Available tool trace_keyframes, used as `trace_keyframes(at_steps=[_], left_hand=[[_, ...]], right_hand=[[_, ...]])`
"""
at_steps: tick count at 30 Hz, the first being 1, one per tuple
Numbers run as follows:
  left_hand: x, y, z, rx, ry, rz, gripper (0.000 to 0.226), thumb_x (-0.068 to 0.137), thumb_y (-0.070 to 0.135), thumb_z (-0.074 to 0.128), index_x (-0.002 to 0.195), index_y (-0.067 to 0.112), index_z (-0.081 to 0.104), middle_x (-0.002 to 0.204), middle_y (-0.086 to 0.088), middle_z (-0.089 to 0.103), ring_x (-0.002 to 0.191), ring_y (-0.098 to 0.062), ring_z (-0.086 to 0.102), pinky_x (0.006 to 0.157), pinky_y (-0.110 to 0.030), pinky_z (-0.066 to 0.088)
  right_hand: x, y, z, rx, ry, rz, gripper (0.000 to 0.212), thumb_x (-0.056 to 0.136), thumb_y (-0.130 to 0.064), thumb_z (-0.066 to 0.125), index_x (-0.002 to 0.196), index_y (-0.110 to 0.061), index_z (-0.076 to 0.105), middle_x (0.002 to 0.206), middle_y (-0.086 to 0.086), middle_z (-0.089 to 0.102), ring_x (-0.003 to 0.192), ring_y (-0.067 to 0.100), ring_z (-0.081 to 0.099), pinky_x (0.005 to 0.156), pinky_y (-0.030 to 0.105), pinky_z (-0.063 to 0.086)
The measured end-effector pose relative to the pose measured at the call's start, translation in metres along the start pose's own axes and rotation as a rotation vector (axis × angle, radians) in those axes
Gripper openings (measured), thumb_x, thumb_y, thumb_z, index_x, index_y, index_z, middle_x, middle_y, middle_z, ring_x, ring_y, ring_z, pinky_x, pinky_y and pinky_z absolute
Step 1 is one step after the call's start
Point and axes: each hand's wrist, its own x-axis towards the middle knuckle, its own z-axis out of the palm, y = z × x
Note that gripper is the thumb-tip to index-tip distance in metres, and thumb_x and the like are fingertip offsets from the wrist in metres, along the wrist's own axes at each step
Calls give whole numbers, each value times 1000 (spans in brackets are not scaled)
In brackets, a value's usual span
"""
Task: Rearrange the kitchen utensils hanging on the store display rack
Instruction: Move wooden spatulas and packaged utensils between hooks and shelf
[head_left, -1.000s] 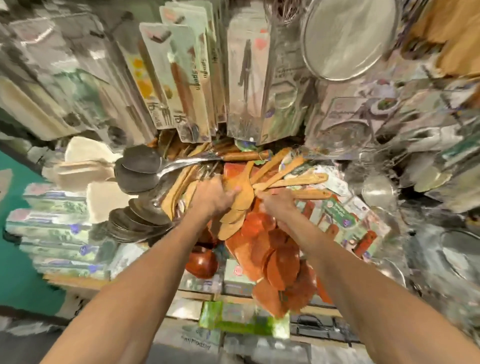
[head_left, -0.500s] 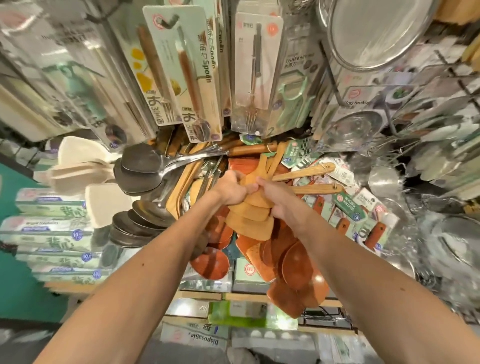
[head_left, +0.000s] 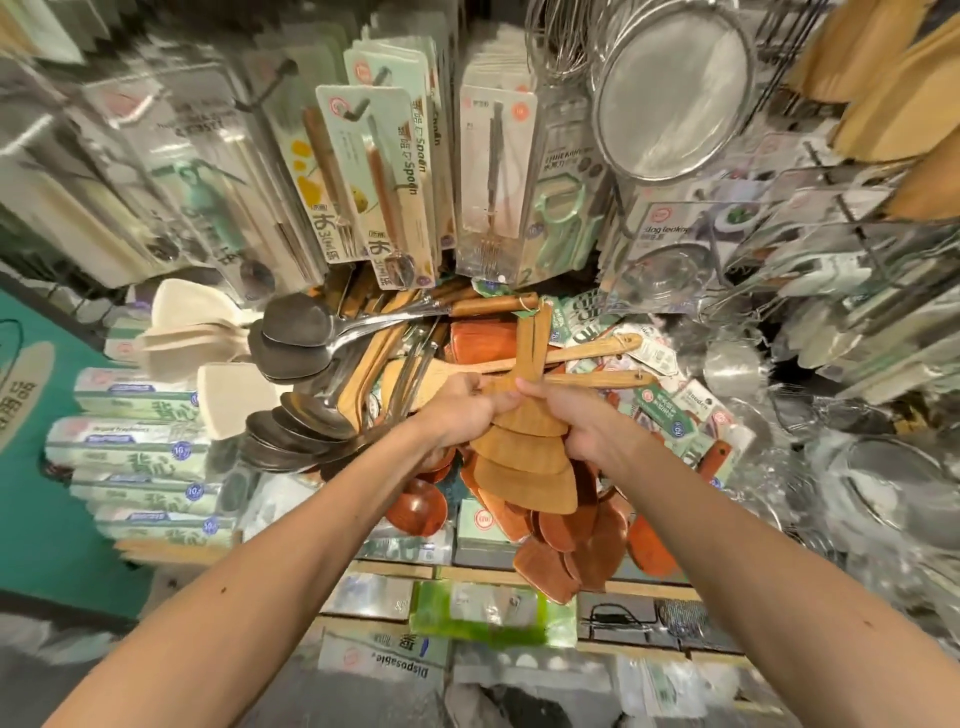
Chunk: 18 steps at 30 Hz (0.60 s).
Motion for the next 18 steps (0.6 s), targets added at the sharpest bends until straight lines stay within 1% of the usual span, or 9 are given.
trace_keyframes(at_steps=[2, 3, 5, 7, 8, 10, 12, 16, 18], left_hand=[[-18, 1, 4, 17, -7, 23, 96, 67, 66, 74, 137, 8, 43, 119, -7, 66, 102, -20, 66, 87, -35, 57], [-27, 0, 6, 32, -10, 32, 105, 56, 73, 71, 136, 10, 45, 121, -10, 66, 106, -28, 66, 93, -44, 55], [-41, -1, 11, 37, -54, 54, 93, 59, 71, 72, 127, 10, 51, 111, -14, 71, 97, -32, 70, 92, -50, 56], [-53, 1, 17, 27, -77, 94, 65, 79, 64, 69, 111, 8, 59, 93, -11, 72, 79, -26, 65, 80, -43, 56], [-56, 1, 19, 40, -82, 107, 59, 86, 61, 64, 106, 6, 62, 86, -9, 69, 74, -23, 62, 74, -40, 53], [-63, 4, 25, 48, -57, 113, 56, 93, 58, 55, 101, 4, 64, 77, -5, 65, 63, -13, 60, 63, -28, 52], [-65, 9, 34, -4, 9, 84, 51, 96, 53, 54, 99, 3, 61, 72, -5, 62, 49, -8, 57, 47, -20, 48], [-64, 20, 65, -177, 178, 24, 37, 96, 43, 60, 100, 6, 63, 89, -9, 68, 61, -11, 65, 41, -18, 46], [-65, 25, 87, -256, 213, 19, 31, 97, 41, 60, 90, 11, 63, 88, -8, 65, 55, -10, 60, 39, -19, 43]], right_hand=[[-14, 3, -6, -37, -2, -18, 20, 92, -20, 69, 105, -4, 69, 92, 13, 73, 76, 23, 70, 56, 32, 58], [-20, 4, -9, -61, -2, -23, 21, 92, -20, 69, 105, -3, 70, 92, 13, 74, 75, 23, 71, 54, 31, 58], [-32, 8, -17, -105, -12, -23, 30, 90, -21, 72, 113, -3, 69, 96, 15, 75, 79, 26, 73, 57, 33, 59], [-44, 12, -26, -149, -1, -27, 41, 85, -24, 77, 117, -2, 67, 100, 16, 75, 84, 28, 73, 62, 35, 60], [-50, 15, -31, -180, 2, -41, 42, 83, -25, 79, 116, -2, 68, 100, 17, 75, 86, 29, 73, 64, 35, 60], [-66, 18, -40, -237, -17, -63, 37, 84, -26, 78, 111, -2, 70, 100, 18, 75, 84, 29, 72, 66, 34, 58], [-82, 21, -51, -259, -40, -72, 32, 86, -25, 76, 107, -2, 70, 99, 17, 74, 82, 29, 71, 67, 34, 58], [-101, 29, -76, -316, -71, -107, 23, 88, -26, 73, 98, -6, 73, 88, 12, 77, 77, 24, 73, 68, 34, 60], [-109, 33, -87, -326, -108, -119, 22, 90, -25, 72, 101, -6, 74, 88, 11, 77, 80, 24, 74, 74, 35, 60]])
